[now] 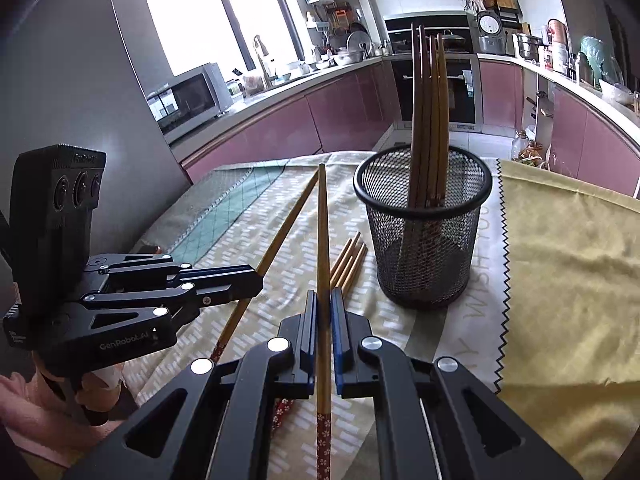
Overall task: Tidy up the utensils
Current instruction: 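Raise both held chopsticks upright and lower them into the mesh cup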
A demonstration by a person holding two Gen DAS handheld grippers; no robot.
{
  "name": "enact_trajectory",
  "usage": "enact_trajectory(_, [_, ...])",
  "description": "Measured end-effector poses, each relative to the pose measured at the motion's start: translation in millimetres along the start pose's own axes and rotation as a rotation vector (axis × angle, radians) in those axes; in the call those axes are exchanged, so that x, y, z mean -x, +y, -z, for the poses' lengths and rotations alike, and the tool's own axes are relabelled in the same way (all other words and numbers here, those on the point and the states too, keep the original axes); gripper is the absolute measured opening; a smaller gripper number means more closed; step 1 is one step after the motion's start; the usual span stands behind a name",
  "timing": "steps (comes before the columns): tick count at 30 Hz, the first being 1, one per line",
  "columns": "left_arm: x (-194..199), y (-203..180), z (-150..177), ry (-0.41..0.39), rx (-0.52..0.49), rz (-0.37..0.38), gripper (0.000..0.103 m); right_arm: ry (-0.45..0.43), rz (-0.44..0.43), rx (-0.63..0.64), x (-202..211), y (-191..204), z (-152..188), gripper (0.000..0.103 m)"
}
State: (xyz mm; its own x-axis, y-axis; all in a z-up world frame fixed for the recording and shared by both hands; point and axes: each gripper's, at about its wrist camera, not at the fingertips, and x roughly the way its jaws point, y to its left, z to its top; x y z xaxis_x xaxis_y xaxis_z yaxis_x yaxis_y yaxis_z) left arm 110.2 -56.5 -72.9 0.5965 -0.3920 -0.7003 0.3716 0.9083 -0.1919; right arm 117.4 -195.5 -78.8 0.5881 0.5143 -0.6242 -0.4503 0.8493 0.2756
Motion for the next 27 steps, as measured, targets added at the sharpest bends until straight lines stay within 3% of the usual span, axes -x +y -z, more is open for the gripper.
enact_trajectory(12, [38, -7, -19, -0.076, -0.016, 0.081, 0.008, -0.091, -0.007, -0.010, 28, -9, -15, 0.006])
enact_trajectory(27, [55, -11, -39, -0.134, -0.033, 0.119, 0.008, -0.162, -0.011, -0.001, 44, -14, -28, 0.006])
